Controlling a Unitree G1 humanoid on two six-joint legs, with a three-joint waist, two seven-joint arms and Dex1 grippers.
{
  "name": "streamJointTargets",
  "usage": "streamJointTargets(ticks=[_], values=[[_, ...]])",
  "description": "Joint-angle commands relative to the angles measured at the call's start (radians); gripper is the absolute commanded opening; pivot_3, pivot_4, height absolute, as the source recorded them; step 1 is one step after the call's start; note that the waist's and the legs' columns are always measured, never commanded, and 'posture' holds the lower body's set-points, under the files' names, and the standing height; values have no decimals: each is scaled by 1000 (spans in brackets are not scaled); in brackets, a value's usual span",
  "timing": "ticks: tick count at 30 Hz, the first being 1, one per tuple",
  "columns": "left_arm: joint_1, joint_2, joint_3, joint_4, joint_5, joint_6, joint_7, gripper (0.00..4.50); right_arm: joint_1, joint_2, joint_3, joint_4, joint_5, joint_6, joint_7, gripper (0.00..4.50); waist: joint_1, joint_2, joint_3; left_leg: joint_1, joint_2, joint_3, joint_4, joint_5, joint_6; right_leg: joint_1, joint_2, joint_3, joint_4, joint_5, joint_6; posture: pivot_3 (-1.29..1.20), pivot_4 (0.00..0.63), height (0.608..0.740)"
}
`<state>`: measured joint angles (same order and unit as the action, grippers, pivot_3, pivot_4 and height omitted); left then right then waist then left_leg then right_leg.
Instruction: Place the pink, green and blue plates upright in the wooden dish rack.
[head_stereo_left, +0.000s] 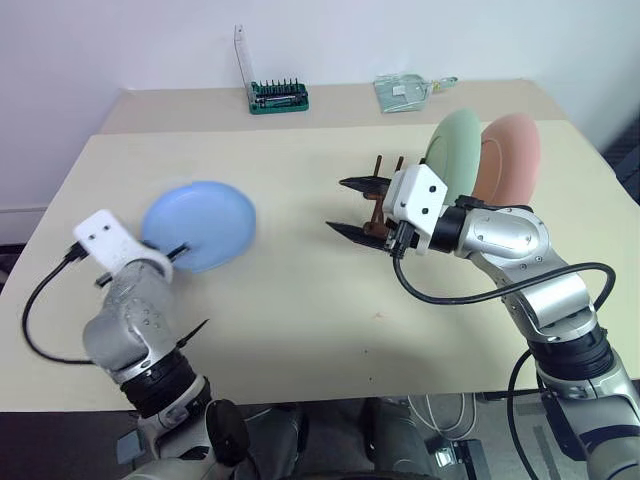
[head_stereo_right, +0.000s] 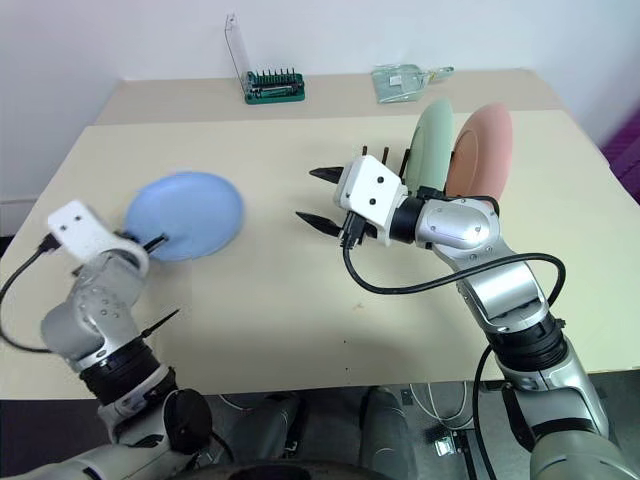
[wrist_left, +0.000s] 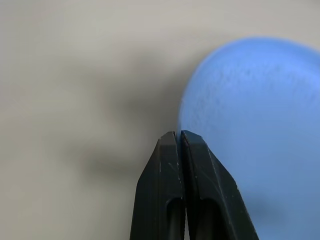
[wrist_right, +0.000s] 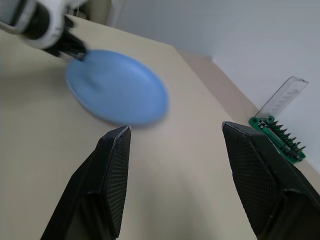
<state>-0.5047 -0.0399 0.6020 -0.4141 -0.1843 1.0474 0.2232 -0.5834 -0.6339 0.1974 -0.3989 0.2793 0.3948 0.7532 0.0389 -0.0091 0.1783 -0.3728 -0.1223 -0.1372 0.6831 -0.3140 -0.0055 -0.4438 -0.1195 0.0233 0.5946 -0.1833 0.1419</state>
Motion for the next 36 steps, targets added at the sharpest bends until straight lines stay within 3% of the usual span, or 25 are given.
streamJointTargets(ticks=[1, 2, 10, 17, 20, 27, 31, 33, 36], values=[[-57, 11, -123, -58, -43, -139, -75, 0, -42, 13, -1, -5, -45, -50, 3, 4273, -2, 0, 0, 0, 0, 0, 0, 0, 0, 0, 0, 0, 0, 0, 0, 0, 150, 738], [-62, 16, -153, -60, -46, -165, -92, 0, -51, 16, 7, -1, -64, -66, 2, 4449, -3, 0, 0, 0, 0, 0, 0, 0, 0, 0, 0, 0, 0, 0, 0, 0, 150, 738], [-98, 32, -333, -91, -69, -268, -157, 0, -128, 47, 166, 154, -359, -322, -18, 4449, -27, 0, 0, 0, 0, 1, -1, 0, 0, -1, 0, 0, 0, 0, 0, 0, 150, 738], [-118, -8, -377, -134, -119, -230, -133, 0, -177, 77, 202, 318, -525, -516, -70, 4449, -27, 0, 0, 0, 0, 1, -1, 0, 0, -1, 0, 0, 0, 0, 0, 0, 150, 738], [-114, -14, -386, -148, -138, -208, -126, 0, -185, 78, 209, 348, -607, -564, -106, 3587, -27, 0, 0, 0, 0, 1, -1, 0, 0, -1, 0, 0, -1, 0, 0, 0, 150, 738], [-111, -12, -381, -158, -185, -185, -121, 0, -159, 73, 196, 364, -713, -605, -141, 44, -27, 0, 0, 0, 0, 1, -1, 0, 0, -1, 0, 0, 0, 0, 0, 0, 150, 738], [-107, -11, -380, -155, -201, -188, -115, 0, -152, 71, 190, 360, -743, -615, -153, 44, -27, 0, 0, 0, 0, 1, -1, 0, 0, -1, 1, 1, 0, 0, 0, 0, 150, 738], [-127, -34, -337, -148, -227, -220, -93, 623, -152, 69, 188, 359, -758, -626, -161, 0, -27, 0, 0, 0, 0, 1, -1, 0, 0, -1, 1, 1, 0, 0, 0, 0, 150, 738], [-229, -74, -150, -97, -305, -330, 30, 1862, -152, 71, 178, 363, -757, -633, -165, 0, -26, -1, 1, 0, 0, 1, -1, 0, 0, -1, 1, 1, -1, 0, 0, 0, 150, 738]])
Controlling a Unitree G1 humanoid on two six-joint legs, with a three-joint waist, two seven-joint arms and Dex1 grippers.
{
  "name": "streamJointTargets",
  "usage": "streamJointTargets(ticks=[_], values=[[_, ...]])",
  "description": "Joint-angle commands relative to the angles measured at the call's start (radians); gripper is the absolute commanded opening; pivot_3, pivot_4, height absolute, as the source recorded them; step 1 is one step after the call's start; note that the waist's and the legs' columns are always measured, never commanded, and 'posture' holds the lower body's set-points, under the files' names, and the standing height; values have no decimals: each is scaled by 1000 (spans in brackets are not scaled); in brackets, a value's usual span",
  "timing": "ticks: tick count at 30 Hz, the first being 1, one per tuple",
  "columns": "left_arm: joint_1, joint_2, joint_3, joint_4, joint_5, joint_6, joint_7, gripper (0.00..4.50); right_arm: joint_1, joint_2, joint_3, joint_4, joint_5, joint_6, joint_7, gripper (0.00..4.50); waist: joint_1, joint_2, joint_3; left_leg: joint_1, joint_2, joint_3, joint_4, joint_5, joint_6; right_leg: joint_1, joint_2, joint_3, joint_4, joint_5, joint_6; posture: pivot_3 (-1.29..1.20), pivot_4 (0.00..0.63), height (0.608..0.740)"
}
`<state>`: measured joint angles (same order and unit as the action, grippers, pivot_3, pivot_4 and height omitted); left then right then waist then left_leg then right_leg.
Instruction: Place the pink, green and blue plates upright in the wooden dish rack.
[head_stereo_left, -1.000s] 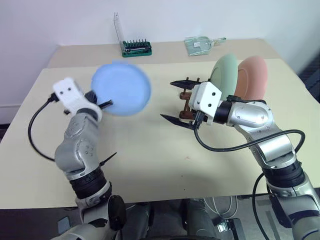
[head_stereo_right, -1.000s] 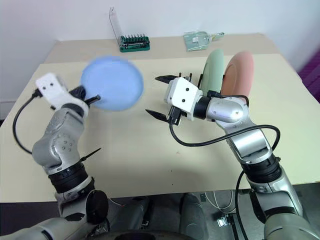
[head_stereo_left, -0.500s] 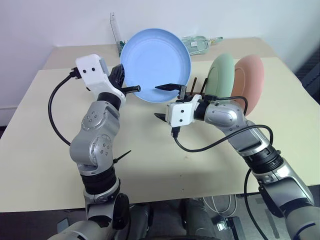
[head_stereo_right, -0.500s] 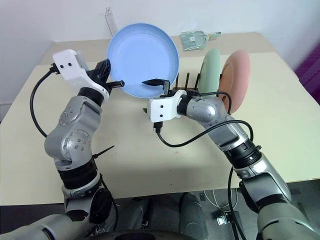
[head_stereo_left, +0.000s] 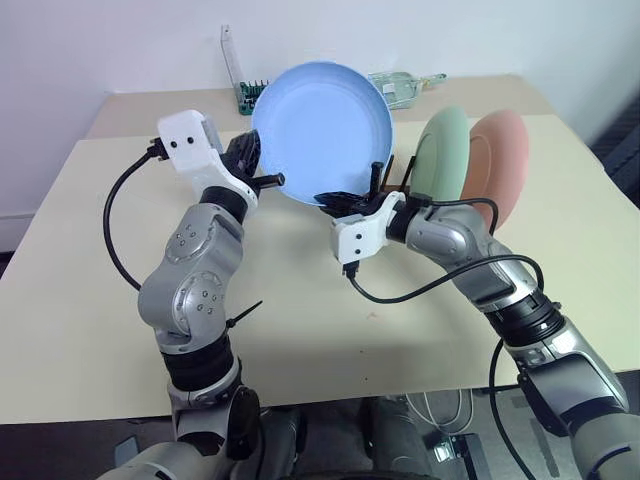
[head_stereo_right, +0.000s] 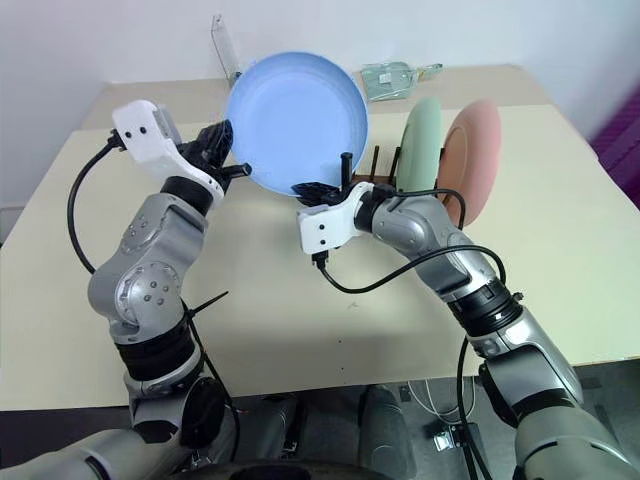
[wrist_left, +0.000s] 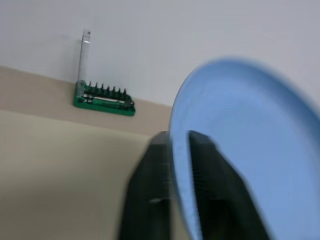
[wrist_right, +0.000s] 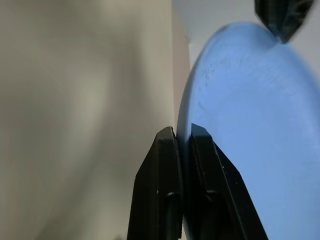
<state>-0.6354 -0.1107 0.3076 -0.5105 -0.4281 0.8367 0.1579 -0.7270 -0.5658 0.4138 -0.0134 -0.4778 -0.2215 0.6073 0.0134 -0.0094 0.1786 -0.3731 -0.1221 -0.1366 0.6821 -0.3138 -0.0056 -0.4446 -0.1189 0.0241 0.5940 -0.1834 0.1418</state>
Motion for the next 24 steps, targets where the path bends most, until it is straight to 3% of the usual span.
streamJointTargets(ticks=[1, 2, 6, 10, 14, 17, 24], values=[[-121, 2, 182, 13, -69, -151, 120, 2367, -8, 4, -44, -22, 5, -18, -20, 0, -1, -1, 0, 0, 0, 0, 0, 0, 0, 0, 0, 0, 0, 0, 0, 0, 150, 738], [-132, 40, 205, 32, -43, -188, 127, 2896, -5, 11, -61, -24, 31, -5, -17, 0, -4, 0, 0, 0, 0, 0, 0, 0, -1, 0, 0, 0, 0, 0, 0, 0, 150, 738], [-77, 230, 204, 153, 129, -265, 152, 2896, -13, 70, -175, -80, 259, 85, 28, 0, -12, 0, 0, 1, 0, 1, -3, 1, -1, -1, 1, 1, 0, 0, 0, 0, 150, 738], [118, 394, -30, 210, 259, -311, -41, 2896, -46, 221, -383, -236, 695, 440, -2, 0, -7, 0, 0, 1, 0, 0, -4, 1, -1, -1, 1, 1, 0, 0, 0, 0, 150, 738], [231, 413, -151, 221, 287, -327, -131, 2896, -98, 324, -568, -352, 1069, 778, -155, 0, 3, 1, 0, -1, 0, -3, -1, 0, 0, 0, 0, 0, 1, 0, -1, 0, 150, 738], [314, 406, -252, 186, 280, -394, -234, 2896, -130, 395, -726, -352, 1391, 992, -410, 0, -3, 2, -1, -1, 0, -4, -2, 0, 0, 0, 0, 0, 1, 0, -1, 0, 150, 738], [371, 397, -307, 157, 245, -422, -360, 2896, -101, 399, -813, -341, 1664, 1118, -684, 0, -10, 7, 0, -1, 1, 0, -5, 0, 0, -5, 0, 1, 1, 0, -2, 0, 150, 738]])
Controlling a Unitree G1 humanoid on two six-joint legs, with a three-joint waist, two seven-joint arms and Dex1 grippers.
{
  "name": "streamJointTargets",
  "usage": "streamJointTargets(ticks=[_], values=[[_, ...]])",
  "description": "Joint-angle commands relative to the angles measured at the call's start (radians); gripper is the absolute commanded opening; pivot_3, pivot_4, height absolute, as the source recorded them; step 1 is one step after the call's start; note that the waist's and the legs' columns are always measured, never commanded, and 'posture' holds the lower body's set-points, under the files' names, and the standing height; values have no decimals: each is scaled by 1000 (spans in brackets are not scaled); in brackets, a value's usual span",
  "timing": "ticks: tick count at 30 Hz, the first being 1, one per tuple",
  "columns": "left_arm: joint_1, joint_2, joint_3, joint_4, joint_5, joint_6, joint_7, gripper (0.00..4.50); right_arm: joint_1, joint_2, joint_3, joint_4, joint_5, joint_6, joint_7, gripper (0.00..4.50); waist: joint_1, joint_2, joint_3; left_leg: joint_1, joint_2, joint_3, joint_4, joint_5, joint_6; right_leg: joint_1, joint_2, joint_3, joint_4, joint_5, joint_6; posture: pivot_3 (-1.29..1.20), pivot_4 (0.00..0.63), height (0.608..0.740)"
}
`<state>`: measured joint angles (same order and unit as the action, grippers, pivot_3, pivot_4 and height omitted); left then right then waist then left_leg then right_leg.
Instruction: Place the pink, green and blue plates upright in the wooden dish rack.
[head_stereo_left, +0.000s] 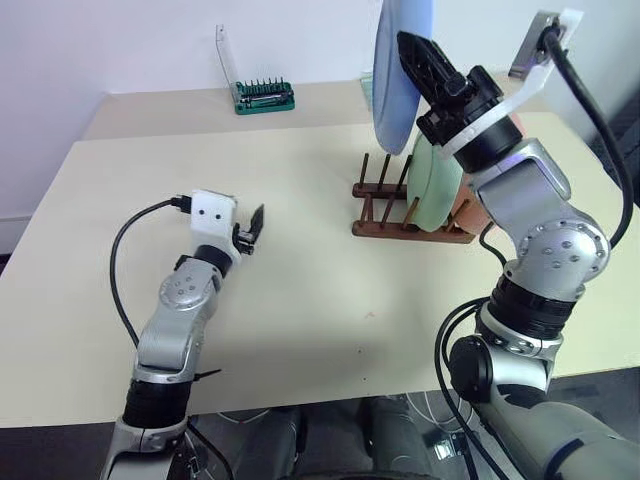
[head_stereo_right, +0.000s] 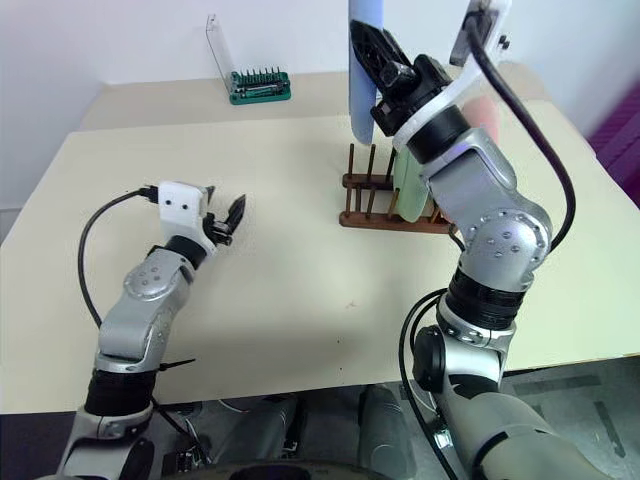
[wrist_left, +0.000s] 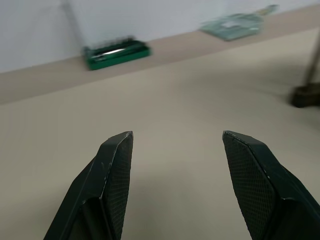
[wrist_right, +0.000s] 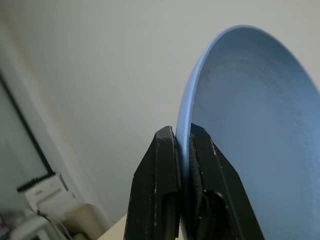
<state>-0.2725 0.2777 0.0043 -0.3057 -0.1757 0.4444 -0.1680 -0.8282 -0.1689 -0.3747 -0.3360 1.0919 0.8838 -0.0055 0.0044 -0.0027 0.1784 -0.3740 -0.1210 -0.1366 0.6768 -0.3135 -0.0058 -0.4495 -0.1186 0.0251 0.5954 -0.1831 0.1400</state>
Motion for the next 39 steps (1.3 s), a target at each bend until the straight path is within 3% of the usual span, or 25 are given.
streamJointTargets(ticks=[1, 17, 21, 24, 29, 31, 35, 39], values=[[8, 5, 0, -48, -10, -28, -38, 2896, 7, -3, -19, -18, 110, 18, -89, 0, -2, 1, 0, 0, 0, 0, 0, 0, 0, 0, 0, 0, 0, 0, 0, 0, 150, 738], [25, -3, -10, -74, 4, -16, -62, 2896, -9, -29, 20, 197, 165, 23, -278, 0, -3, 1, 0, 0, 0, 1, 0, 0, 0, 0, 0, 0, 0, 0, 0, 0, 150, 738], [30, -7, -12, -83, 2, -10, -62, 2965, -12, -60, 57, 197, 91, -4, -220, 1442, -4, 1, 0, 0, 0, 1, 0, 0, 0, 0, 0, 0, 0, 0, 0, 0, 150, 738], [34, -9, -13, -89, -1, -5, -64, 2965, -17, -137, 139, 156, -56, -55, -109, 2944, -4, 1, 0, 0, 0, 1, 0, 0, 0, 0, 0, 0, 0, 0, 0, 0, 150, 738], [34, -9, -24, -90, 6, -7, -68, 2965, -9, -324, 280, 82, -321, -192, 124, 2944, -1, 1, 0, 0, 0, 2, 1, 0, 1, 0, 0, 0, 0, 0, 0, 0, 150, 738], [33, -7, -29, -85, 12, -11, -70, 2965, 28, -405, 279, 29, -371, -264, 250, 2944, 2, 1, 0, -1, 0, 2, 1, 0, 1, 0, 0, 0, -1, 0, 0, 0, 150, 738], [32, -3, -38, -67, 25, -18, -78, 2965, 151, -524, 104, -7, -337, -324, 405, 2944, 11, 0, 0, 0, 0, 2, 1, -1, 2, 2, 0, 0, -2, 0, 0, 0, 150, 738], [29, 13, -58, -15, 52, -45, -105, 2965, 426, -685, -113, -34, -317, -307, 604, 2944, 28, 0, 0, 1, -1, 1, 4, -3, 6, 6, -1, -1, -5, 0, 1, 0, 150, 738]])
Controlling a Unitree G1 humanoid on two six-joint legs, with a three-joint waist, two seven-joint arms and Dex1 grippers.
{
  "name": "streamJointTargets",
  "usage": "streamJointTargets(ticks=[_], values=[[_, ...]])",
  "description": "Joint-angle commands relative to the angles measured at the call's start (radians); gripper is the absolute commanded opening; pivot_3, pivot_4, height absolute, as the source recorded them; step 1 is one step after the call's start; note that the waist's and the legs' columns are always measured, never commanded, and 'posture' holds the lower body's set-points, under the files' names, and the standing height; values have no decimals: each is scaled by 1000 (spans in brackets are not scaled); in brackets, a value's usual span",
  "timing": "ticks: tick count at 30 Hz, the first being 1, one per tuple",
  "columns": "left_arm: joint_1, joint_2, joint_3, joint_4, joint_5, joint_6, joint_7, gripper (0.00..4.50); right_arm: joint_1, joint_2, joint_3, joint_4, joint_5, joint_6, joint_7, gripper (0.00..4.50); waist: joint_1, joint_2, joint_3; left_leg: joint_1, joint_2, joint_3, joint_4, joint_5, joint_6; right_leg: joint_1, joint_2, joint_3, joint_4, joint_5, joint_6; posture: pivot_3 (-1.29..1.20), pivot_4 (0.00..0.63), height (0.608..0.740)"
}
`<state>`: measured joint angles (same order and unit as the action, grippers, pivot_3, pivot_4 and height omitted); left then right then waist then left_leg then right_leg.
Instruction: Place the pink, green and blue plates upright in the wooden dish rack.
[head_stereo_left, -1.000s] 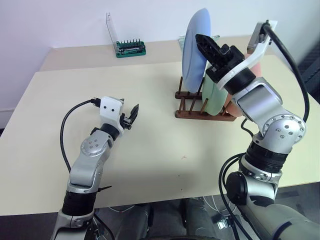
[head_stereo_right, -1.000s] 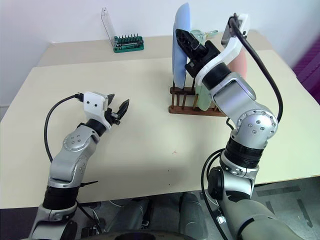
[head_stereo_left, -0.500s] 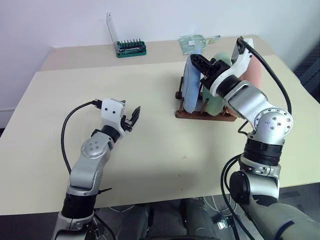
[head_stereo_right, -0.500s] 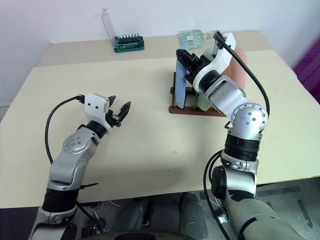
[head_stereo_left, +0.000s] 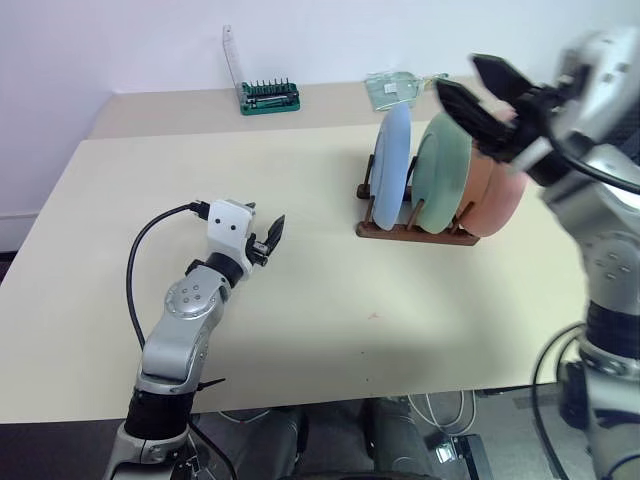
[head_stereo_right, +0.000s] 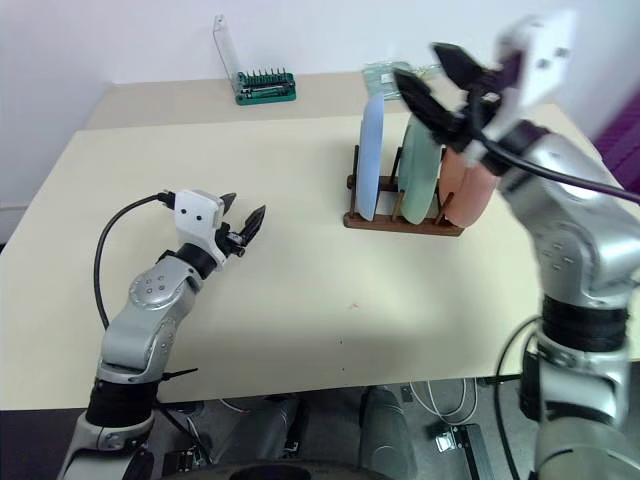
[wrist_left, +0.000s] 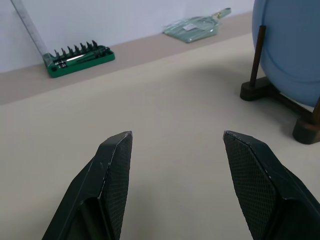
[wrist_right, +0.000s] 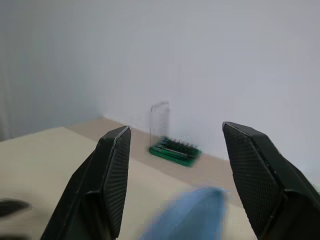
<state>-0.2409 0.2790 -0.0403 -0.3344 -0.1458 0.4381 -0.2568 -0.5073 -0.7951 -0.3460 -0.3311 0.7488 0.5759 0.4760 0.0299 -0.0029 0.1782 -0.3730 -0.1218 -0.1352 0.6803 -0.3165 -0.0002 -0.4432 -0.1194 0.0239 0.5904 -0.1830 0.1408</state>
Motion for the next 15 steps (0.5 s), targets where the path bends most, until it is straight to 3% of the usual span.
streamJointTargets(ticks=[1, 7, 11, 15], values=[[0, 15, -13, 28, 23, -45, -24, 2965, 185, -80, -190, -54, 42, 10, 173, 2944, 8, 1, 0, 0, 0, 1, 0, 0, 0, 0, 0, 0, 0, 0, 0, 0, 150, 738], [23, 26, -21, 101, 42, -91, -56, 2965, 552, -84, -302, -110, -41, -58, 338, 2944, 8, 2, -1, 2, 2, 3, 0, -2, 4, 0, 1, 1, 2, 0, 0, 0, 150, 738], [67, 58, -19, 108, 34, -92, -105, 2965, 616, -14, -265, -53, -58, -68, 313, 2944, 8, 2, -1, 3, 2, 4, 1, -2, 4, 1, 0, 2, 2, 0, 0, 0, 150, 738], [96, 98, -14, 106, 32, -79, -147, 2965, 605, 2, -166, -13, -189, -149, 288, 2944, 9, 2, -1, 3, 2, 4, 1, -2, 3, 0, 0, 1, 3, 0, 0, 0, 150, 738]])
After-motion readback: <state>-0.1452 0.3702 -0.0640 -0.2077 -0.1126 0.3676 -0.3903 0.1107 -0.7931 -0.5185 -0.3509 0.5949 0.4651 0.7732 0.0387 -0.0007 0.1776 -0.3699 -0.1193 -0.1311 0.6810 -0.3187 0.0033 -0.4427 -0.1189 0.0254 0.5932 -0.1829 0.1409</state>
